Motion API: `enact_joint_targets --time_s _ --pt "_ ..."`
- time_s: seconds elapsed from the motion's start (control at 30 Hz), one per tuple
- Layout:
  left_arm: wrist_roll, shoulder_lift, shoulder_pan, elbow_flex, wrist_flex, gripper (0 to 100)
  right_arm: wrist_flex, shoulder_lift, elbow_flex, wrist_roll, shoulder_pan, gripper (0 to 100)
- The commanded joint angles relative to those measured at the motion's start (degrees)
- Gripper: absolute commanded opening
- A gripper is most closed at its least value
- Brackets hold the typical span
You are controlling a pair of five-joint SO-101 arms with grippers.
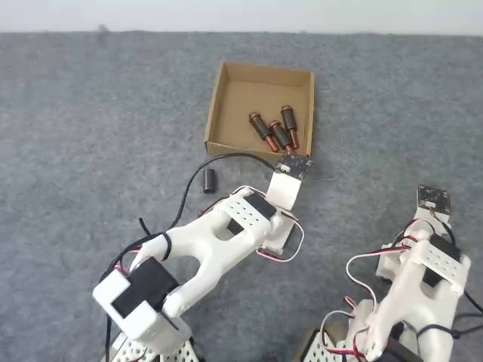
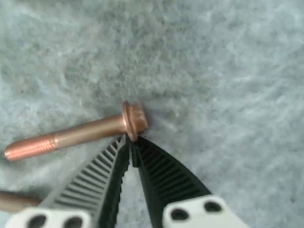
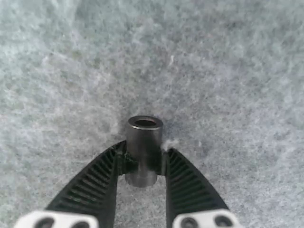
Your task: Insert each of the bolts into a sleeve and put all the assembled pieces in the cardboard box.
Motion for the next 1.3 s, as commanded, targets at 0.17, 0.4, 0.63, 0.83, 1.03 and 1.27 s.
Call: enact_joint_targets --time_s 0.17,0.4,0.63,0.83,1.03,1.27 --pt "0.44 0.26 -0.09 -4.88 -2.29 1 -0.66 -1.71 -0.26 0.62 0.48 0.7" --pt "0.35 0.44 -3.96 -6.90 -4.66 1 -0.66 -1.71 -0.26 0.62 0.48 0.7" --pt "0.26 0.44 -9.85 -7.08 -8.44 1 -0.66 -1.71 -0.26 0.62 0.48 0.7" --pt "0.44 0.18 -11.08 -7.25 -9.14 1 -0.66 -1.71 -0.26 0.62 0.48 0.7" --pt "0.18 -0.35 -11.16 -7.34 -8.79 1 -0.66 -1.71 -0.26 0.62 0.48 0.7" --pt "-24.88 -1.41 -13.63 -15.69 5.10 1 -0.66 -1.71 -0.26 0.70 0.48 0.7"
